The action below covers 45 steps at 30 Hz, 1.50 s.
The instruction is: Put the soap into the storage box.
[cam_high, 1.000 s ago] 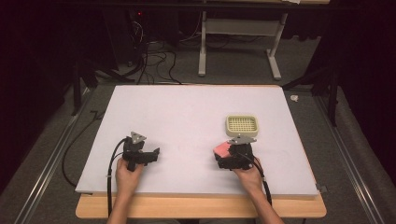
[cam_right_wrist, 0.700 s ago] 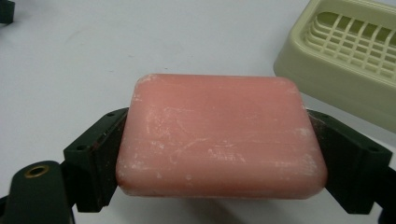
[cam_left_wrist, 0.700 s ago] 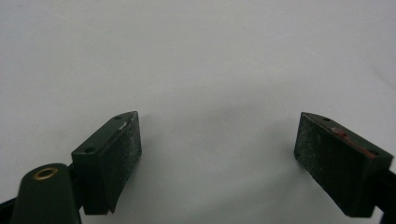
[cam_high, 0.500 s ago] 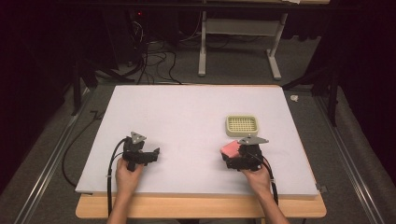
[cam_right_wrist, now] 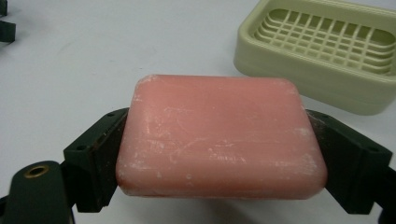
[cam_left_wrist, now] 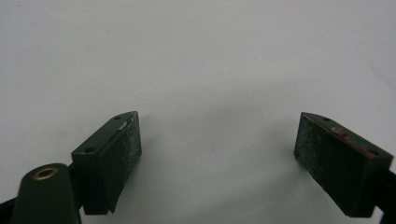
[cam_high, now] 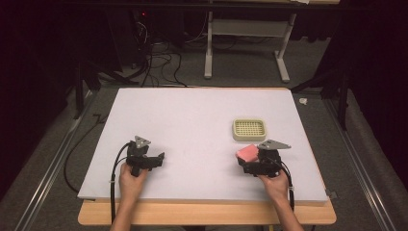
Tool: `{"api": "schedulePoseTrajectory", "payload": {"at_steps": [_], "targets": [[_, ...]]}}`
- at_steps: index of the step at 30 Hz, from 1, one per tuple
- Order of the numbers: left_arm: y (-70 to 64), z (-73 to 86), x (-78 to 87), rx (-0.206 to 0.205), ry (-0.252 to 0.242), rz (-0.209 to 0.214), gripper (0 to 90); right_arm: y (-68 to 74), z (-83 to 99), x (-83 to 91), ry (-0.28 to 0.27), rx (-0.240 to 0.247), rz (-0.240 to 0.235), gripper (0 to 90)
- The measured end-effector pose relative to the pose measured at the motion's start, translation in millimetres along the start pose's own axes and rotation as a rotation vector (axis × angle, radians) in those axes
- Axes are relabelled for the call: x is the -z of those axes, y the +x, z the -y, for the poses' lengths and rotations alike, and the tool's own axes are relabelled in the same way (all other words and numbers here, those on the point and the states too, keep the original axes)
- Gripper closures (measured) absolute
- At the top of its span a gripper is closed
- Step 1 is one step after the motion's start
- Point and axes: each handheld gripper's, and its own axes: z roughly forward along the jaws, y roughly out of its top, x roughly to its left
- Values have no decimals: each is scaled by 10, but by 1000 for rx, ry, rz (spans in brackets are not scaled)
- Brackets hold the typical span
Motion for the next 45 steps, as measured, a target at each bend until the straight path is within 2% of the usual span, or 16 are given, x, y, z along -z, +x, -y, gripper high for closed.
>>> {"api": "schedulePoseTrajectory", "payload": {"at_steps": [8,21,31,40,45], "targets": [[0,0,0,0,0,0,154,-137,45,102,-17,-29,22,136],[0,0,0,0,0,0,154,-301,7,205,-26,-37,73,136],[0,0,0,0,0,0,154,-380,-105,232,-30,-43,100,136],[0,0,0,0,0,0,154,-461,-245,208,-34,-72,87,136],[0,0,-1,0,0,0,154,-488,-340,185,-31,-69,90,136]]}}
